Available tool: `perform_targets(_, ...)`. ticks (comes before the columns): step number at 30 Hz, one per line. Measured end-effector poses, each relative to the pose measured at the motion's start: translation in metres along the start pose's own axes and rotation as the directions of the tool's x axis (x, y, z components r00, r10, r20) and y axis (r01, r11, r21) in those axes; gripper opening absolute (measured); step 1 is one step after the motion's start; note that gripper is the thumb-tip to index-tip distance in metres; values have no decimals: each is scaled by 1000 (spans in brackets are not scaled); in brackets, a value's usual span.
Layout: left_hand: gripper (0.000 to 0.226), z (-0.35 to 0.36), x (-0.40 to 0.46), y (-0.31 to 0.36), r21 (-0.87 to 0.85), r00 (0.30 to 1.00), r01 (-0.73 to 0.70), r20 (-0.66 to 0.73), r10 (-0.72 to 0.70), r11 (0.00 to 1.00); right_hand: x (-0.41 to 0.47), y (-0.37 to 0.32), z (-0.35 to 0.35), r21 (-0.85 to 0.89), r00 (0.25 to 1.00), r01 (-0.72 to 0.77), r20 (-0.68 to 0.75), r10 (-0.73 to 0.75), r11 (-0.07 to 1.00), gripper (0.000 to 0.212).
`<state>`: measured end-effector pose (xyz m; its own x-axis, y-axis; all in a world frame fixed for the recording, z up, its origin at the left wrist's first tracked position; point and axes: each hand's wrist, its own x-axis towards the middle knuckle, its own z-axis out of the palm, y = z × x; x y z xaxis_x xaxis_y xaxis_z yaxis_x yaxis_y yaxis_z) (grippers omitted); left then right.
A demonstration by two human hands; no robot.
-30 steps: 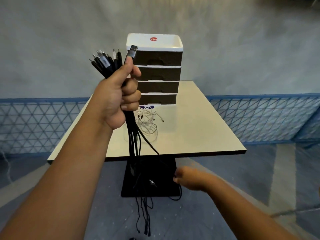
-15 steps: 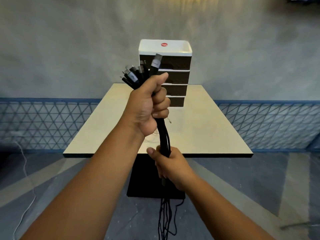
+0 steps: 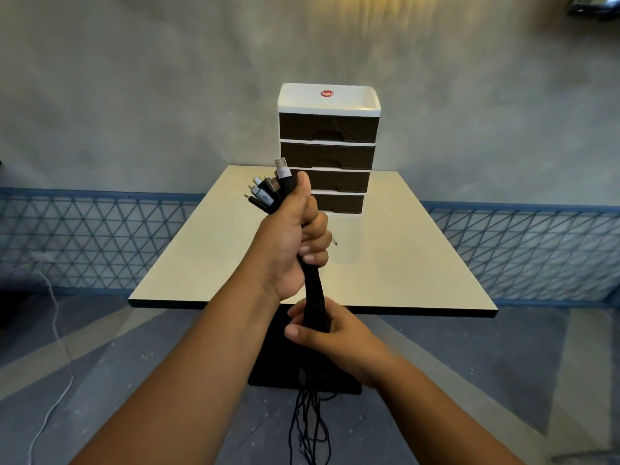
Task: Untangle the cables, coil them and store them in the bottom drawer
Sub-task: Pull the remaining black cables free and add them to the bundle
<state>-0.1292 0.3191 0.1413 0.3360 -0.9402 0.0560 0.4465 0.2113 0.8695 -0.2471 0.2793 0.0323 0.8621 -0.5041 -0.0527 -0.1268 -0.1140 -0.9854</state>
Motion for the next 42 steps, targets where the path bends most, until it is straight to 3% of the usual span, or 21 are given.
perform_targets(5,56,0,2,3,44,999,-8,33,7,999,14,-28,-6,180,986,169,-13,-169,969,18)
perform_targets(7,56,4,6,15,-15,996,-23,85,25,1000,19,-23,-5,147,982,187,-26,-185,971,23)
perform_targets(14,62,19,28,55,-55,989,-127,67,130,990,33,35,-6,14,996,25,-86,-24,1000,43)
perform_targets(18,61,11,30,40,-65,992,-112,46,115,992,35,60,-12,-34,999,-24,-23,23,999,45)
perform_targets(23,62,-7,31,67,-128,983,-175,30,180,976,10,116,-31,-184,975,-222,-31,220,958,42)
perform_targets(26,59,-22,29,81,-20,975,-215,-62,213,976,0,124,-50,-170,951,-305,-98,292,937,39)
perform_targets(29,56,-32,25,76,276,976,-161,-96,194,948,4,107,-68,-145,918,-373,-201,342,916,25)
perform_targets(32,45,-30,14,57,645,998,-15,52,-24,764,12,74,-81,-180,908,-375,-271,321,909,19)
perform_targets(35,39,-31,-4,22,955,934,-44,143,-326,294,16,37,-84,-100,903,-345,-307,301,933,11)
perform_targets(36,40,-33,-7,5,980,914,-61,131,-385,189,16,24,-83,-60,906,-319,-311,286,946,10)
perform_targets(37,40,-34,-10,-13,986,905,-37,102,-412,162,17,14,-80,-43,913,-289,-313,262,956,10)
perform_targets(39,42,-36,-14,-42,943,909,150,-13,-417,297,16,0,-72,-52,931,-232,-301,206,971,11)
perform_targets(42,53,-40,-15,-67,573,879,452,-154,-452,683,13,-13,-64,-81,962,-165,-235,142,983,13)
